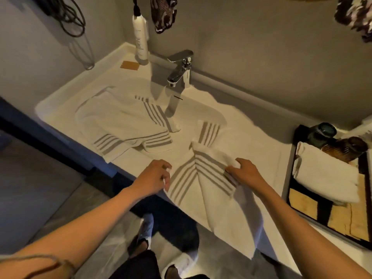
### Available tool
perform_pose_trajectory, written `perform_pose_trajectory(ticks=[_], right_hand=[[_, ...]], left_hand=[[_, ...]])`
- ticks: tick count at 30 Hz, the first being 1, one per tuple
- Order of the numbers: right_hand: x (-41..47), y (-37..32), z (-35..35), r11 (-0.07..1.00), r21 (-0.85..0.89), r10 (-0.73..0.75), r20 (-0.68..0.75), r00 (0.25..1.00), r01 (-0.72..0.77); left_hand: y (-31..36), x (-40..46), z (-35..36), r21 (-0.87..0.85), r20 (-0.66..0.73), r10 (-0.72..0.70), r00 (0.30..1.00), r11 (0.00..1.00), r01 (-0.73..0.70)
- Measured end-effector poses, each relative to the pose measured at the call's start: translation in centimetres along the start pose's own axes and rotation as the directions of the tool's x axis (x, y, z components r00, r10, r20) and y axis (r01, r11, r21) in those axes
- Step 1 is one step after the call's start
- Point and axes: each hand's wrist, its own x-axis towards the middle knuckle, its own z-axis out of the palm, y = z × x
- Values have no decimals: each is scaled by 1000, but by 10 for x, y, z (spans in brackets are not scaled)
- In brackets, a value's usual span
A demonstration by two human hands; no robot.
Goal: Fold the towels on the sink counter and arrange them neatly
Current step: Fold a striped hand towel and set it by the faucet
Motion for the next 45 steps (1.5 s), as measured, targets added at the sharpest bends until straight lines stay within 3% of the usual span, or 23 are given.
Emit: perform_pose_trajectory(ticks=[2, 4, 7, 11, 13, 15, 17, 18, 21, 23, 25, 28, 31, 33, 35, 36, 38, 40, 43, 45], right_hand=[[-17, -18, 10, 986, 144, -94, 69, 993, 83], [-32, -39, 29, 969, 193, -162, 42, 986, 151], [-50, -69, 79, 938, 219, -279, 18, 960, 269], [-69, -80, 116, 949, 216, -292, 335, 896, 228], [-71, -65, 108, 938, 266, -290, 243, 926, 224], [-69, -38, 90, 954, 221, -211, 25, 977, 201], [-66, -8, 60, 993, 52, -101, -142, 985, 110], [-62, 6, 43, 999, -17, -43, -204, 978, 40], [-33, 46, -11, 988, -141, 5, -370, 929, -62], [1, 57, -39, 979, -191, -22, -449, 893, -72], [45, 58, -62, 955, -275, -35, -480, 877, -113], [103, 56, -72, 838, -525, -54, -345, 937, -146], [120, 50, -71, 808, -589, -84, -144, 986, -17], [123, 46, -89, 765, -644, -72, -91, 993, -4], [126, 41, -118, 682, -727, -1, -118, 993, -85], [126, 39, -129, 631, -764, 41, -139, 989, -134], [128, 31, -136, 535, -824, 35, -200, 979, -188], [133, 15, -123, 525, -838, -84, -222, 971, -146], [141, -5, -87, 571, -815, -343, -134, 930, 94], [149, -10, -63, 616, -775, -333, -93, 938, 142]], left_hand=[[3, -24, 8, -182, -157, -201, 967, 968, 172], [8, -36, 21, -418, -233, -433, 871, 853, 312], [16, -42, 31, -664, -5, -601, 799, 599, 447], [25, -45, 23, -830, 166, -603, 780, 342, 441], [25, -45, 19, -798, 185, -568, 802, 390, 460], [20, -40, 19, -675, 120, -561, 819, 559, 481], [15, -31, 19, -364, -25, -523, 852, 799, 479], [13, -28, 18, -189, -129, -487, 864, 867, 461], [11, -2, 17, 57, -380, -243, 892, 957, 285], [11, 29, 20, 153, -323, -177, 930, 960, 235], [15, 64, 28, 199, -171, -248, 954, 939, 280], [22, 97, 46, 171, 49, -387, 921, 911, 374], [31, 105, 50, -62, -3, -432, 902, 900, 431], [47, 103, 44, -250, -21, -465, 885, 860, 445], [67, 95, 38, -449, 172, -493, 853, 731, 514], [78, 89, 37, -471, 287, -485, 826, 680, 562], [84, 88, 42, -324, 395, -448, 802, 749, 578], [88, 95, 47, -205, 317, -443, 839, 832, 516], [93, 115, 43, -338, 163, -467, 869, 801, 494], [91, 139, 48, -343, 239, -457, 857, 786, 515]])
